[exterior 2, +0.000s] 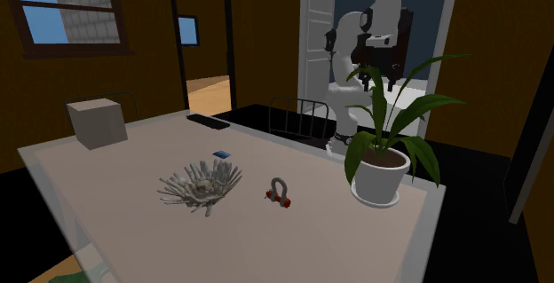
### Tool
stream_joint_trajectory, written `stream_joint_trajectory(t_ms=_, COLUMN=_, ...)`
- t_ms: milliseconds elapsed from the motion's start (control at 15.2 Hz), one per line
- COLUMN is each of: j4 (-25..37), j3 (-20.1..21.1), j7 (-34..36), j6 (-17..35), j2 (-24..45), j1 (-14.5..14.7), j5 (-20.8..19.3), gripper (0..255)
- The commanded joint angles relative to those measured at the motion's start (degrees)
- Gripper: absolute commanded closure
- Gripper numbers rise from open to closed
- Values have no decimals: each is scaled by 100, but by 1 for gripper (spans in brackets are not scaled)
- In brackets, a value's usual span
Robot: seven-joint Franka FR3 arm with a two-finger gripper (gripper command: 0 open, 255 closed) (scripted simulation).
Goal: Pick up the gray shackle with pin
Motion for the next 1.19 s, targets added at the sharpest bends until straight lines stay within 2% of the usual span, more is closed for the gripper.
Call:
stream_joint_trajectory(t_ms=0, j4=0, j3=0, j7=0, j6=0, j2=0, j1=0, j5=0, gripper=0)
stream_joint_trajectory(t_ms=528, j4=-452, j3=-1035, j7=-1239, j6=995, j2=457, j1=-221, j5=-568, gripper=0)
stream_joint_trajectory(t_ms=1122, j4=-309, j3=-2262, j7=-2685, j6=2209, j2=1701, j1=-276, j5=-847, gripper=0)
